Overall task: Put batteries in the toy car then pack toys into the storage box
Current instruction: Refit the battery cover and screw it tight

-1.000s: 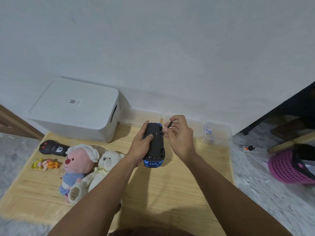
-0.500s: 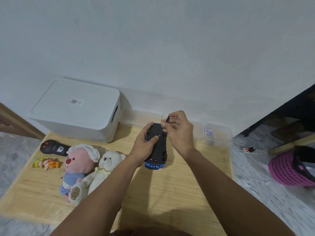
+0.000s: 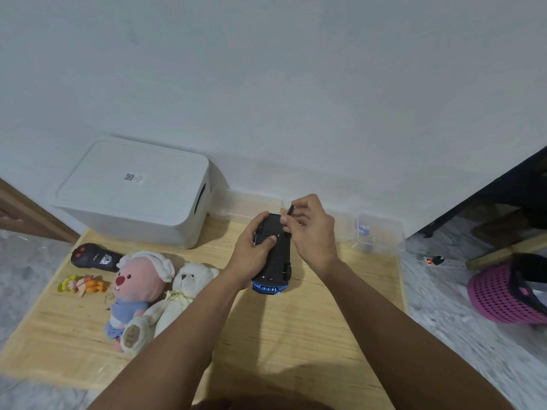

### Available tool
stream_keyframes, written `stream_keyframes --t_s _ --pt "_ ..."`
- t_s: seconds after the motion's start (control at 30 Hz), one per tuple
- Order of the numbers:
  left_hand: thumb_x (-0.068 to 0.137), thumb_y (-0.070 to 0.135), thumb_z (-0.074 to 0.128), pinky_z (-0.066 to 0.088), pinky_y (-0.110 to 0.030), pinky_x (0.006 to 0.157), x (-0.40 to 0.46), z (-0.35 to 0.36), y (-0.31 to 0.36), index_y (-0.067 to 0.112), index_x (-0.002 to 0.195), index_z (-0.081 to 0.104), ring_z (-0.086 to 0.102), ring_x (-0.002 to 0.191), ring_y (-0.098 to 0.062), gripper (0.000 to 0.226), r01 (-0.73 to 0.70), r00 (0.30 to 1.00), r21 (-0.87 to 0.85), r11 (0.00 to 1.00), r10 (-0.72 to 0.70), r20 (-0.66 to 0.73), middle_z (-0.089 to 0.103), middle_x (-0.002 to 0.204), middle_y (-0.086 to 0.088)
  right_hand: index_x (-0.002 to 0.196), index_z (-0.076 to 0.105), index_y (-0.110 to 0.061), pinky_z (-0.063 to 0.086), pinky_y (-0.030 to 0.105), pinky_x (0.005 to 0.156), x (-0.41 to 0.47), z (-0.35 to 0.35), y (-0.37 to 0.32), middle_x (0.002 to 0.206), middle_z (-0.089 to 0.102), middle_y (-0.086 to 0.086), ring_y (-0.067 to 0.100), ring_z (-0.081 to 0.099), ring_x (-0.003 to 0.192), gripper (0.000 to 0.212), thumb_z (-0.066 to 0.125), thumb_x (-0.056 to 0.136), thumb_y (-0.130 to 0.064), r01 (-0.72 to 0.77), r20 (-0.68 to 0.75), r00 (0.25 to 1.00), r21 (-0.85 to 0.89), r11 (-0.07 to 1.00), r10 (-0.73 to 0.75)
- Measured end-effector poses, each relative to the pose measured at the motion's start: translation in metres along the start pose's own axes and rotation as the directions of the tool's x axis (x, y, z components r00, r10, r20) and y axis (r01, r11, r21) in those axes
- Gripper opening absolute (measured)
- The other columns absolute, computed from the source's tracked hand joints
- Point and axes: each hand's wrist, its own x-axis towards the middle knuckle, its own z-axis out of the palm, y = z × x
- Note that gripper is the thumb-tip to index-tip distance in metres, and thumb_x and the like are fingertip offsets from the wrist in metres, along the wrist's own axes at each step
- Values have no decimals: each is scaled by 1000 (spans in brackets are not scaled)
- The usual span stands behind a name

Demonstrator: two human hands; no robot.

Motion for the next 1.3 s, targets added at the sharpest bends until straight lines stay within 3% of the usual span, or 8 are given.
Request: stream_keyframes --t_s 0.3,0.57,0.8,0.97,1.03,1.13,1.2,1.3 --pt "94 2 54 58 -30 65 -3 1 3 39 128 50 66 89 -21 50 -15 1000 -10 1000 15 23 60 116 -3 95 51 -23 60 40 72 1 -1 0 84 64 -4 13 68 77 26 71 84 -9 15 12 1000 -38 999 -14" --pt "95 1 52 60 -35 73 -5 4 5 47 115 52 65 91 -20 50 -39 998 14 999 39 40 60 110 6 91 52 -19 58 42 70 3 -4 -2 82 62 -9 16 66 77 26 74 81 -11 47 24 999 -124 991 -44" --pt "94 1 50 60 -38 79 -5 2 3 37 133 48 65 93 -20 53 -2 1000 29 1000 3 -10 58 114 7 92 58 -15 59 39 76 3 -5 -3 83 65 -10 15 70 84 12 66 87 -8 114 74 992 -146 983 -104" --pt "94 1 50 59 -35 78 -5 1 3 35 134 48 64 91 -18 53 -1 1000 30 1000 2 -7 60 113 6 101 69 -20 55 18 69 6 -7 -3 77 67 -5 1 65 73 18 69 85 -12 135 87 989 -167 977 -122" --pt "94 1 51 59 -35 79 -5 1 3 36 133 48 64 92 -18 52 -7 1000 34 999 7 -11 59 113 6 105 73 -15 53 13 73 6 -8 -2 85 72 -2 -4 65 76 20 70 85 -13 142 89 988 -175 974 -128" --pt "94 1 51 59 -40 82 -4 0 3 38 130 49 64 95 -21 52 -7 1000 31 999 7 -20 59 115 6 109 72 -11 56 22 82 5 -8 -2 97 74 0 6 70 87 22 66 88 -10 132 85 989 -175 976 -118" --pt "94 1 51 58 -42 84 -4 0 2 38 130 49 64 97 -24 52 -3 1000 30 1000 4 -24 59 115 5 107 72 -10 58 24 78 6 -9 -2 89 72 1 3 69 82 20 66 87 -9 100 63 994 -157 982 -91" --pt "94 3 52 57 -45 87 -4 1 1 38 131 48 64 101 -25 52 -1 1000 46 999 2 -26 59 117 5 107 72 -13 52 10 62 6 -11 -4 81 68 -1 -5 64 68 22 70 86 -10 93 70 994 -149 984 -83"
